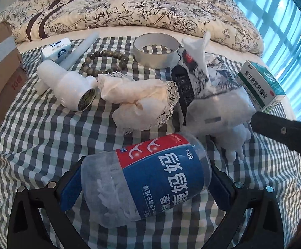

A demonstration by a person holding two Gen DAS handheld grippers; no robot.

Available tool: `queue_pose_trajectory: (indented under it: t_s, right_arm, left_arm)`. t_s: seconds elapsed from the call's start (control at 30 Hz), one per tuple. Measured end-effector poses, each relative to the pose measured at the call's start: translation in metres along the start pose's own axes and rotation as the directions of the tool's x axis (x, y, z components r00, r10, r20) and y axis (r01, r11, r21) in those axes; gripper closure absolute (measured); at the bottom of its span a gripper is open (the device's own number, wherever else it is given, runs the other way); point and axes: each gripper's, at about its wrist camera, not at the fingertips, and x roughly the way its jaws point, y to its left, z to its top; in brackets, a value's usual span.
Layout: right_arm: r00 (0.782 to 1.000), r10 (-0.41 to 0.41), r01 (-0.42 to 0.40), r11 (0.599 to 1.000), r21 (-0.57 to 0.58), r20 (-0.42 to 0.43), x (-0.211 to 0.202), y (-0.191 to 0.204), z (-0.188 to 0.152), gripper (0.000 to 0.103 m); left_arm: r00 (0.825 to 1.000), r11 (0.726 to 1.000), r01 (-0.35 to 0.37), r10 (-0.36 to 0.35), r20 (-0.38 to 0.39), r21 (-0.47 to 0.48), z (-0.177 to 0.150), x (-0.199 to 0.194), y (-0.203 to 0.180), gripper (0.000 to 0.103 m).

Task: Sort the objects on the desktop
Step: 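Grasp the blue-labelled water bottle with the left tool, then grasp the floral tissue pack with the right tool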

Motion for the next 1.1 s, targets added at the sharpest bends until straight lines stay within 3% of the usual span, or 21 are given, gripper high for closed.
queue_pose_trajectory:
  t_s: [0.77, 1.0, 1.07, 1.1]
  right_arm:
    - [0.997, 0.076, -0.077, 0.995, -0.056, -0.019, 0.020, 0.047, 0.013, 0.019]
    - [0.998, 0.054, -0.056, 0.994, -0.091, -0.019, 0.030, 0.064, 0.015, 0.020]
    - [0.999, 0.047, -0.048, 0.993, -0.105, -0.012, 0.029, 0.068, 0.015, 0.029]
    - [0.999, 0.044, -0.045, 0.993, -0.113, -0.007, 0.029, 0.069, 0.015, 0.043]
  left_arm:
    - [0.996, 0.997, -0.077, 0.077, 0.039, 0.003, 0.002, -0.011, 0.026, 0.000]
    - [0.996, 0.996, -0.083, 0.084, 0.041, -0.033, 0.002, -0.012, 0.046, 0.000]
    - [0.996, 0.996, -0.081, 0.083, 0.043, -0.043, 0.002, -0.012, 0.052, 0.000]
    - [0.996, 0.995, -0.081, 0.083, 0.044, -0.050, 0.002, -0.013, 0.054, 0.000]
